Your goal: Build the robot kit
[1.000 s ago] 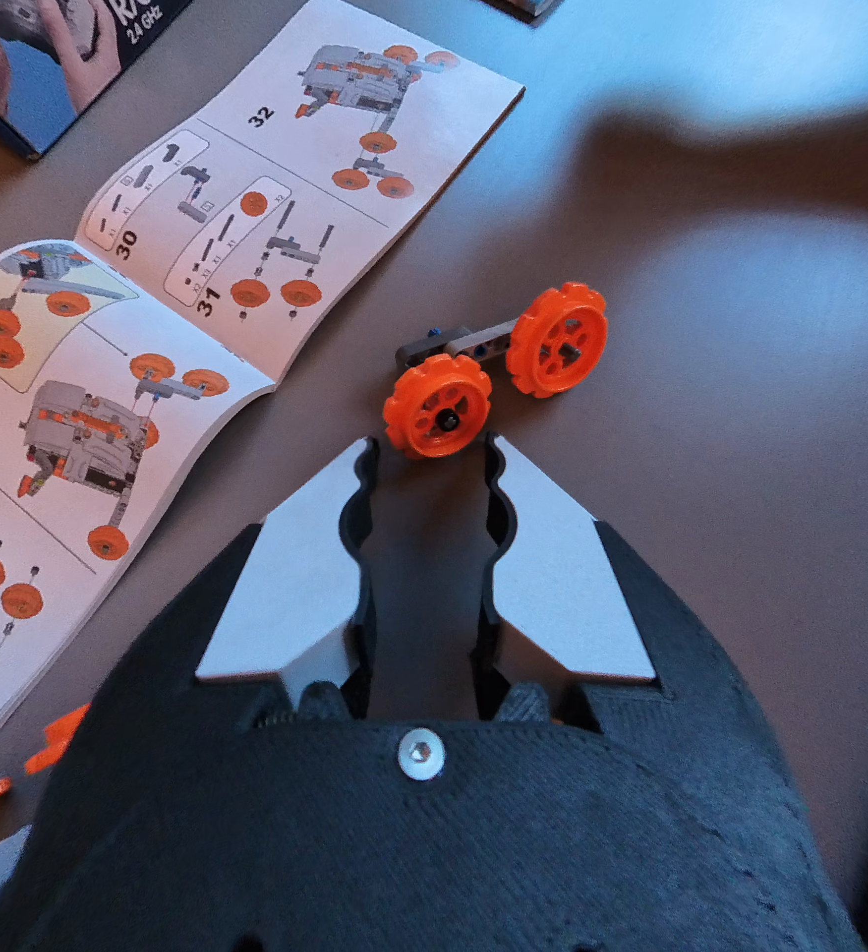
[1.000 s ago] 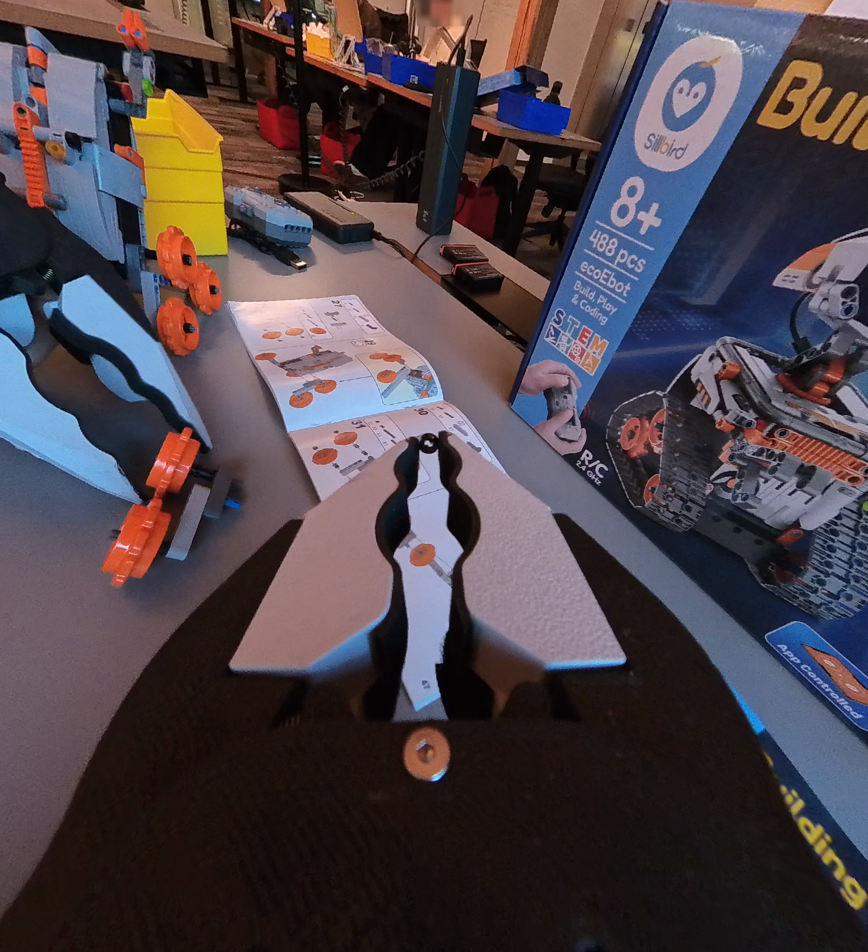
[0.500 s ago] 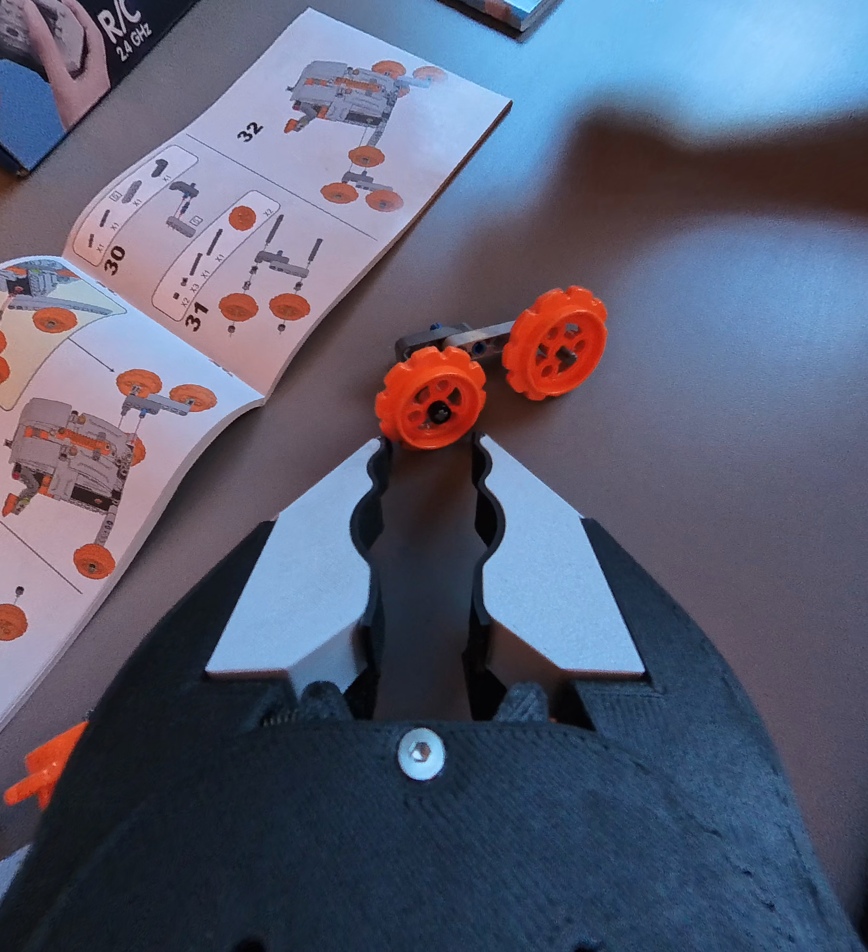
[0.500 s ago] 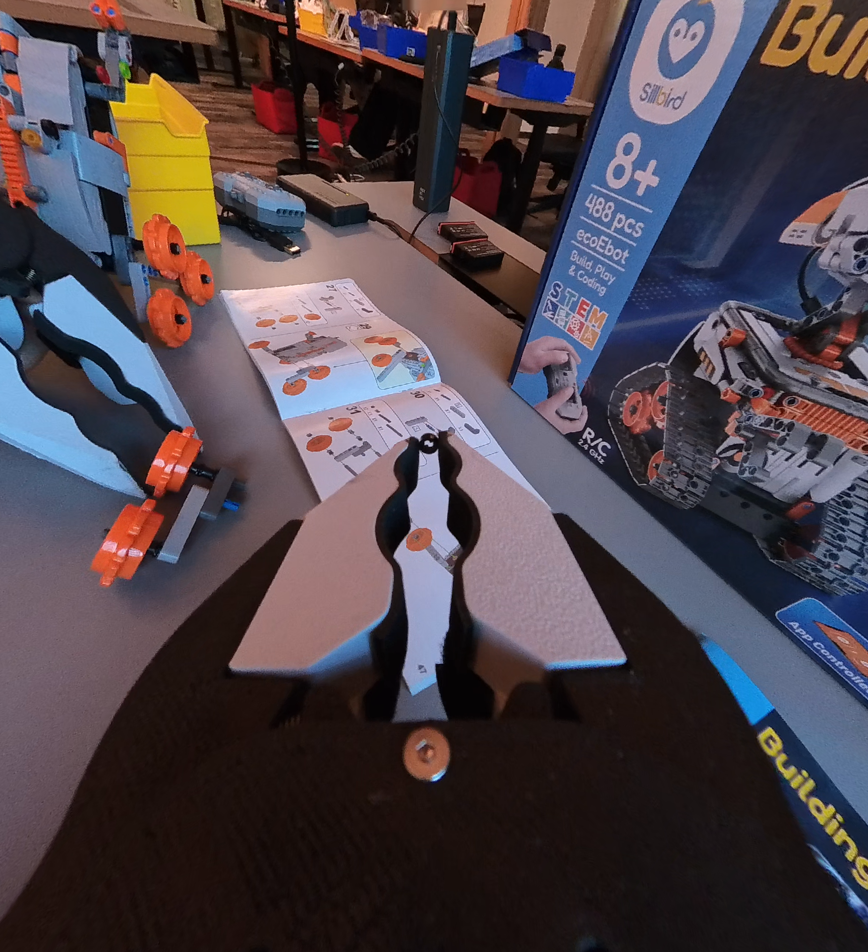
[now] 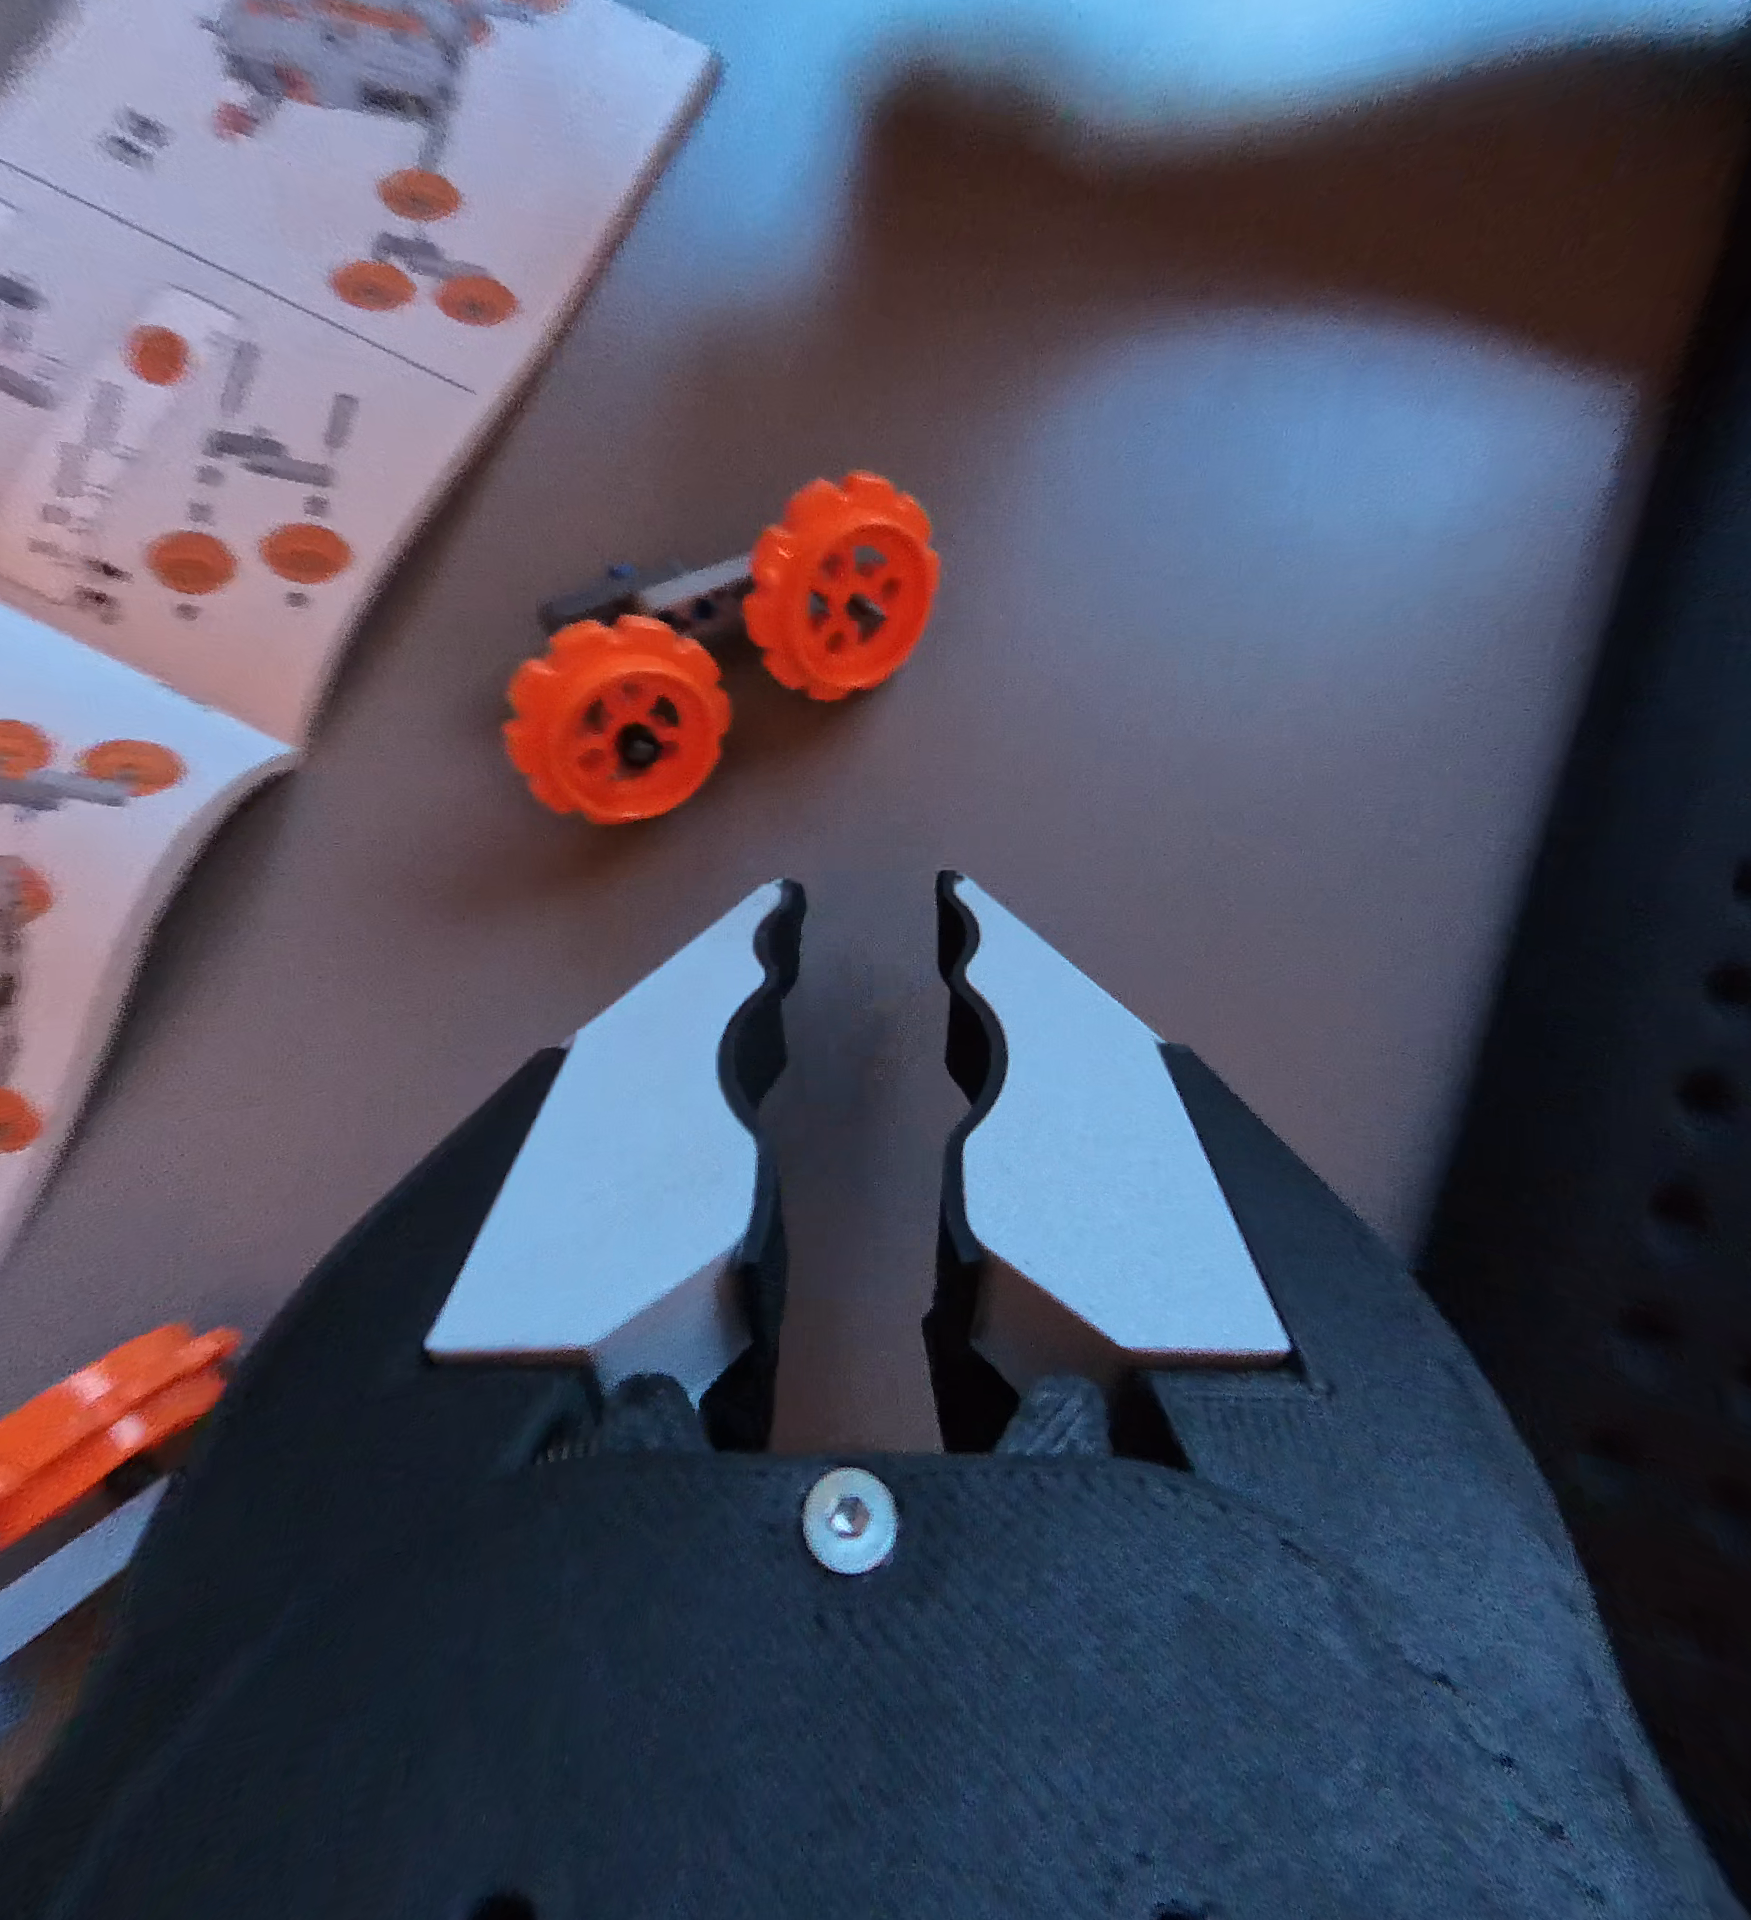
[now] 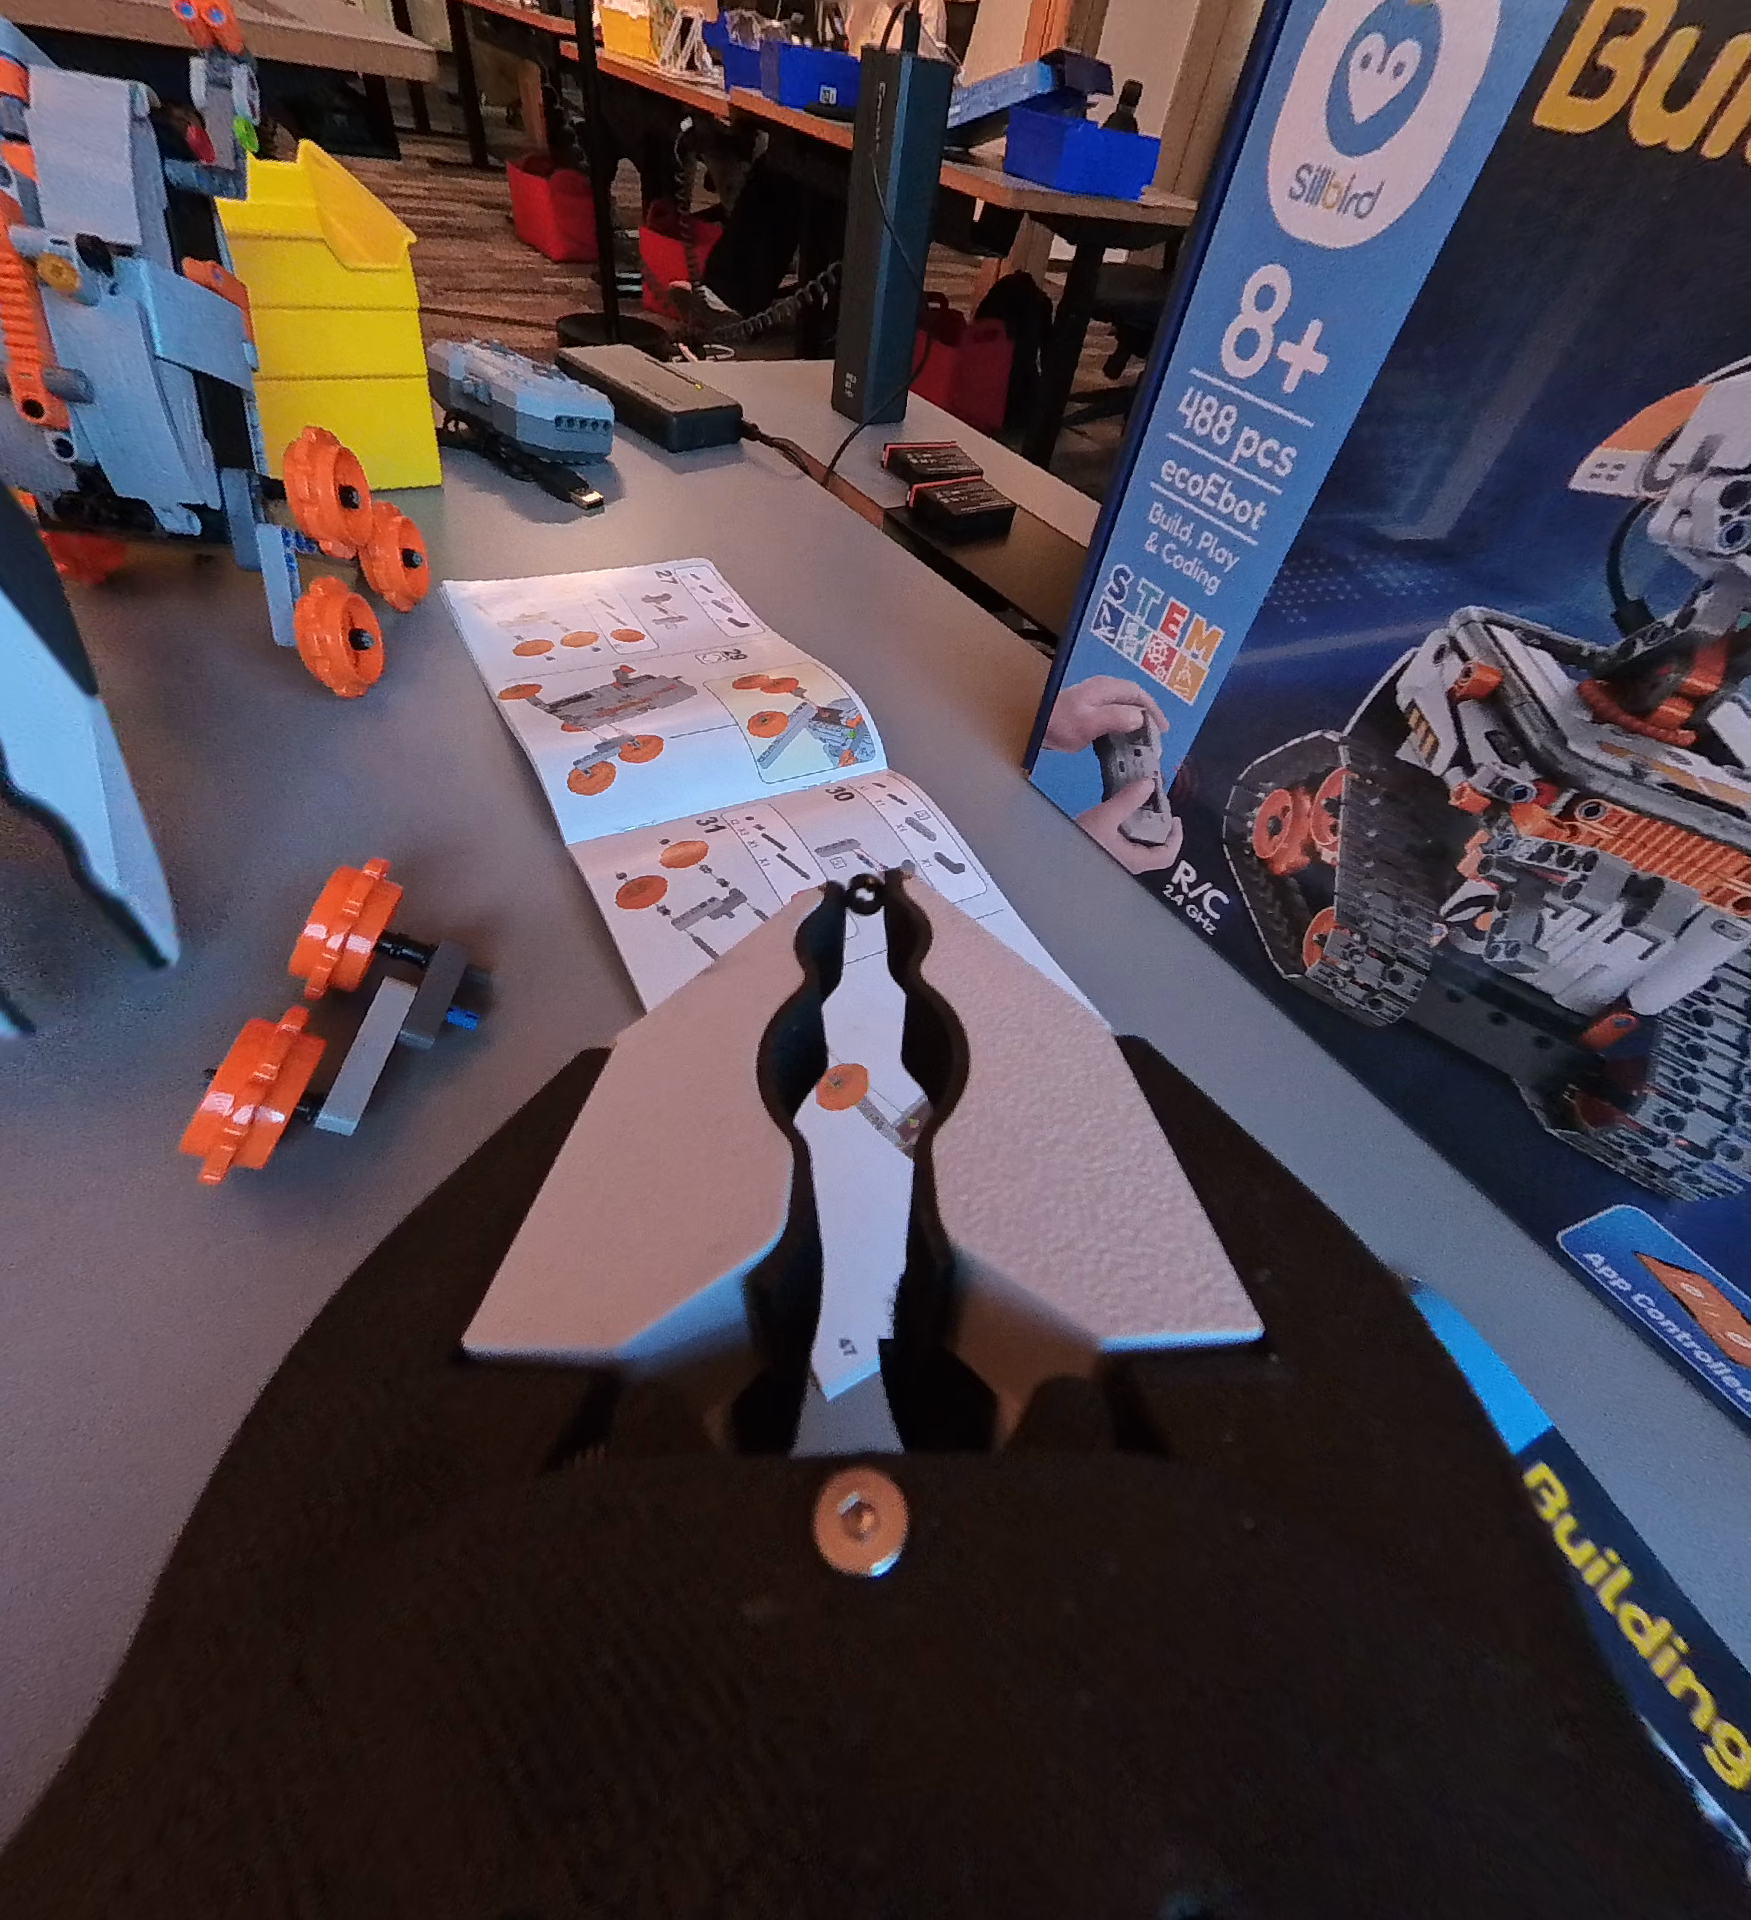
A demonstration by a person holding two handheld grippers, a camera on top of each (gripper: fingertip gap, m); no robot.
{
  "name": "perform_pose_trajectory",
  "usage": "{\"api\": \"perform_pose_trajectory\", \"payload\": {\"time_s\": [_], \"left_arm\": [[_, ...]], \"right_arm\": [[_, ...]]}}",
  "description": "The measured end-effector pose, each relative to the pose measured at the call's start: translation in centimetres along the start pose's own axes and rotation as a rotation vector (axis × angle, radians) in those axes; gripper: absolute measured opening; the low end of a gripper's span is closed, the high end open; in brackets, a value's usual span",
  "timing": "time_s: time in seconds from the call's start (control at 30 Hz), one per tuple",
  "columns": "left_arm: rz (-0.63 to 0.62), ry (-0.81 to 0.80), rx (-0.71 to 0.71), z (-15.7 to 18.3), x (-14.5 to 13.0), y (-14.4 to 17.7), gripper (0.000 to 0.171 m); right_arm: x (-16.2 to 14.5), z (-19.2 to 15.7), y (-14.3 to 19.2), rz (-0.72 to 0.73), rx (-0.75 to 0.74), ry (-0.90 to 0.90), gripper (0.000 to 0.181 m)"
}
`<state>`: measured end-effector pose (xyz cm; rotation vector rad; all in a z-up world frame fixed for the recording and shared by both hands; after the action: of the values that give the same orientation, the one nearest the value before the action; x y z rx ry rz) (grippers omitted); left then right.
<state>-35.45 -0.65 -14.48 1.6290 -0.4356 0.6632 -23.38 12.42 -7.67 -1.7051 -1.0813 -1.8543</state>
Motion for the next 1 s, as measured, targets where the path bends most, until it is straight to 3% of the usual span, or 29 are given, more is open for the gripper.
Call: {"api": "perform_pose_trajectory", "payload": {"time_s": [0.07,0.13,0.2,0.23,0.37,0.63,0.77,0.87,1.0], "left_arm": [[0.136,0.022,0.046,-1.1,2.2,1.1,0.026],[0.327,0.071,0.141,-3.1,5.4,2.3,0.049],[0.409,0.119,0.161,-4.2,7.2,2.3,0.070],[0.388,0.135,0.151,-4.6,7.2,1.7,0.076],[0.172,0.144,0.098,-5.3,4.4,-0.9,0.060],[0.080,0.184,0.101,-3.4,1.4,-1.5,0.042],[0.173,0.264,0.000,1.1,3.1,-0.3,0.041],[0.176,0.233,-0.077,4.4,4.1,-0.3,0.035],[0.102,0.140,0.015,4.2,3.8,0.1,0.038]], "right_arm": [[0.1,0.2,0.1,0.002,-0.006,0.003,0.007],[0.1,0.3,0.2,0.002,-0.012,0.007,0.007],[0.2,0.4,0.4,-0.003,-0.018,0.015,0.007],[0.2,0.3,0.6,-0.008,-0.023,0.025,0.007],[1.1,-0.1,1.6,-0.004,-0.053,0.110,0.007],[1.9,-1.2,2.3,0.010,0.005,0.095,0.007],[1.6,-1.0,2.1,0.000,0.011,0.079,0.007],[1.6,-0.8,2.1,-0.002,0.010,0.082,0.007],[1.4,-0.8,2.1,-0.017,0.018,0.074,0.007]]}}
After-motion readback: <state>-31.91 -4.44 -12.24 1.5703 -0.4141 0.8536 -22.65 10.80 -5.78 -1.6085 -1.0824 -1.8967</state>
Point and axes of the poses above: each gripper's, where its closed fingertips meet, y back along the fingers, x out of its top, z = x × y across the jaws, the point moved 1 cm from there along y, back along the fingers, and after that the axes turned 11 degrees about -y, right-handed, at the moved point
